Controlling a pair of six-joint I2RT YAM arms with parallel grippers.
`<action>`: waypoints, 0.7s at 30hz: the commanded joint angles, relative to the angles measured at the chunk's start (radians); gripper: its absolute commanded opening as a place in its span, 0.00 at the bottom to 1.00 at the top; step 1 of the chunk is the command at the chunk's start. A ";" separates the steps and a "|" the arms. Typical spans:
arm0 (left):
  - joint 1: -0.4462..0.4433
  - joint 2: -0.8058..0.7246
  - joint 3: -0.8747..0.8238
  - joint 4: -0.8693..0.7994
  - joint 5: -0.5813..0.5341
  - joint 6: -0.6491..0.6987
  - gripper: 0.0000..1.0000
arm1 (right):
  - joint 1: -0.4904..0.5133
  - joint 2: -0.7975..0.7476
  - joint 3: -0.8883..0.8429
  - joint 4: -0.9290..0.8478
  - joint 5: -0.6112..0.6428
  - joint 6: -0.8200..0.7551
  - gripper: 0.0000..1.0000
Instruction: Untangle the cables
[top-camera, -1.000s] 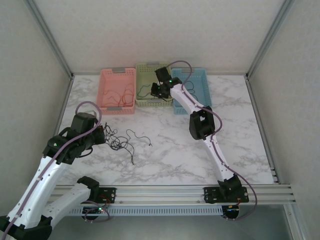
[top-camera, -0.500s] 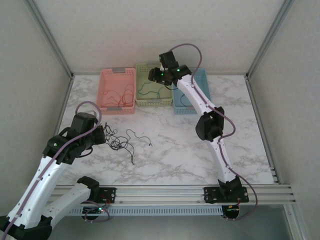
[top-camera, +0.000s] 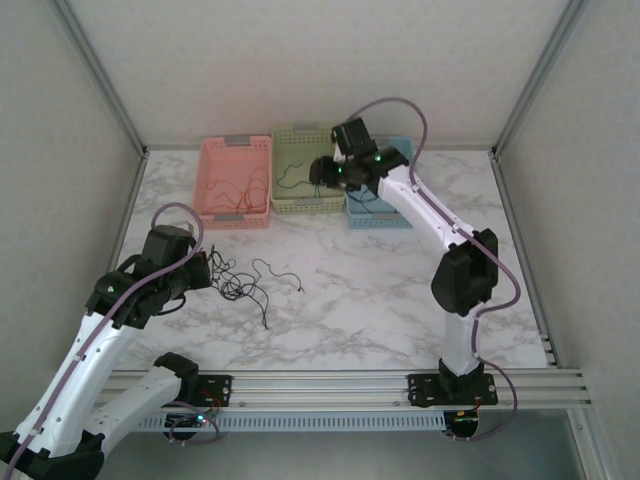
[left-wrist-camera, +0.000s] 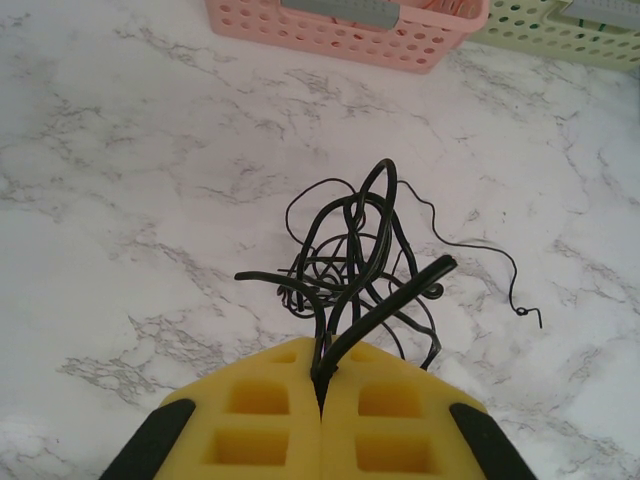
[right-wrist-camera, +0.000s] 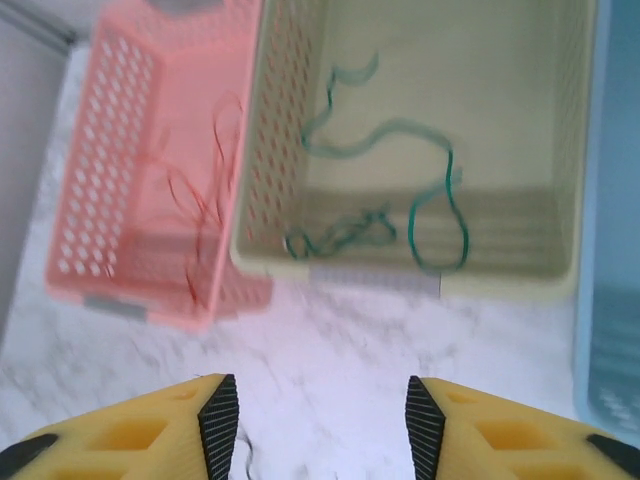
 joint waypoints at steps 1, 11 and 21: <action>0.009 -0.019 -0.011 0.016 0.017 0.018 0.00 | 0.092 -0.113 -0.225 0.105 -0.016 -0.010 0.49; 0.009 -0.024 -0.013 0.021 0.035 0.022 0.00 | 0.285 -0.013 -0.412 0.173 -0.004 -0.026 0.53; 0.009 -0.039 -0.014 0.021 0.028 0.019 0.00 | 0.322 0.188 -0.232 0.007 0.078 -0.214 0.57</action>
